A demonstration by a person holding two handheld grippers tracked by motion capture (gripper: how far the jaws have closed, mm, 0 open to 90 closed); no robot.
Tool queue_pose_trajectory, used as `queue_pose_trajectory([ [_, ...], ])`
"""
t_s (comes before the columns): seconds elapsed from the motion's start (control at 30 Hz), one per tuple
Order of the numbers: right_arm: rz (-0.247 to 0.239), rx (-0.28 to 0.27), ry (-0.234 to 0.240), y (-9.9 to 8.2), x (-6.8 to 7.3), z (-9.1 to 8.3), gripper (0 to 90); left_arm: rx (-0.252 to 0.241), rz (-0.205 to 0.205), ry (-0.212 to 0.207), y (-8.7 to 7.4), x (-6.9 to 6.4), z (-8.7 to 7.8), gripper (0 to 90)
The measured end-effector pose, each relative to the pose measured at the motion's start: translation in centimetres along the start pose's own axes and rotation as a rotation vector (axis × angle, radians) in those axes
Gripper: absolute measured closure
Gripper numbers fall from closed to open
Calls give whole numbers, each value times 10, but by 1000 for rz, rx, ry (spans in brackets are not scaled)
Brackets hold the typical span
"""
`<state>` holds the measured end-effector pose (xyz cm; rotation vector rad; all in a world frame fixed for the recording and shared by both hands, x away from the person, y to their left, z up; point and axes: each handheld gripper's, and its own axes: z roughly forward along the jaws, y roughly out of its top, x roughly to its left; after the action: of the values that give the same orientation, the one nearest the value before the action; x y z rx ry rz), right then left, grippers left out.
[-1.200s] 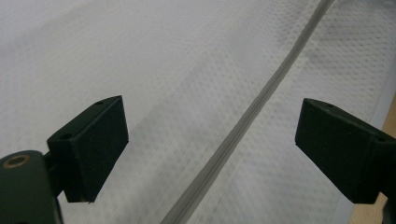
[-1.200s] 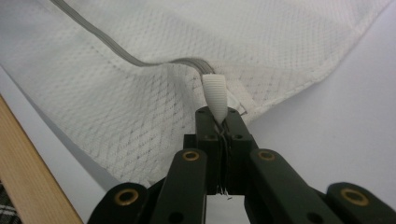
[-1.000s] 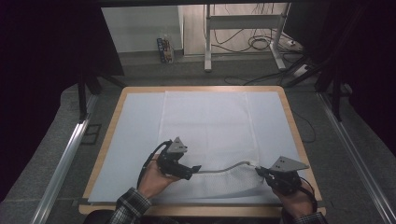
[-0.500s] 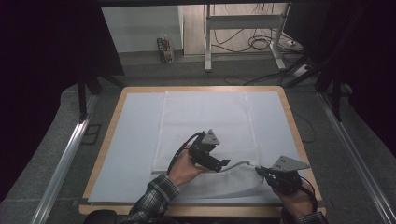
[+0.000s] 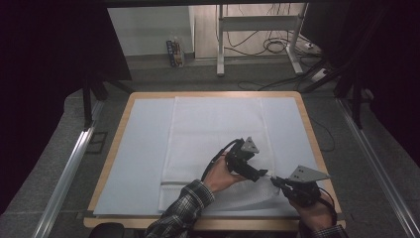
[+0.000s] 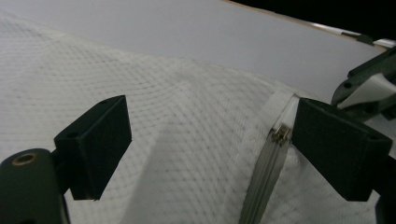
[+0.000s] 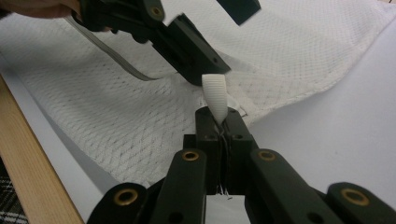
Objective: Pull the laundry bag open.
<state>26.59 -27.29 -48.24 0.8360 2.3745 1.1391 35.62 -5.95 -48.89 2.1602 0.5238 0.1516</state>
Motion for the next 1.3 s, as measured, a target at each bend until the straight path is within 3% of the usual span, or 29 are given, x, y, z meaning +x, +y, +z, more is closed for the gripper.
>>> queue_pose_trajectory([
  [0.13,1,-3,-1,0,0,0,867,0,8,-25,1,-3,5,113],
  [0.2,3,-4,-3,0,0,-1,867,29,44,9,2,-4,8,114],
  [0.23,3,-2,-1,0,0,0,867,28,39,25,2,-4,9,116],
  [0.3,2,-2,2,0,0,0,867,-2,10,11,2,-4,12,116],
  [0.4,1,2,4,0,1,0,867,1,11,45,3,-4,14,120],
  [0.53,5,15,-4,0,0,0,867,20,23,71,1,0,7,129],
  [0.67,6,22,-9,0,-1,1,867,11,5,50,-5,4,-4,142],
  [0.7,1,25,-12,0,0,2,867,32,34,53,-7,6,-8,147],
  [0.77,-16,35,-27,0,2,2,867,44,50,60,-10,5,-13,158],
  [0.93,-16,32,-27,0,2,2,867,34,55,10,-14,5,-24,249],
  [1.03,-23,33,-26,0,2,2,866,33,59,-35,-13,7,-29,355],
  [1.2,-41,38,-30,1,4,2,866,14,-15,-149,-13,14,-29,566],
  [1.3,-44,35,-29,1,4,1,866,25,-31,-185,-12,16,-24,603],
])
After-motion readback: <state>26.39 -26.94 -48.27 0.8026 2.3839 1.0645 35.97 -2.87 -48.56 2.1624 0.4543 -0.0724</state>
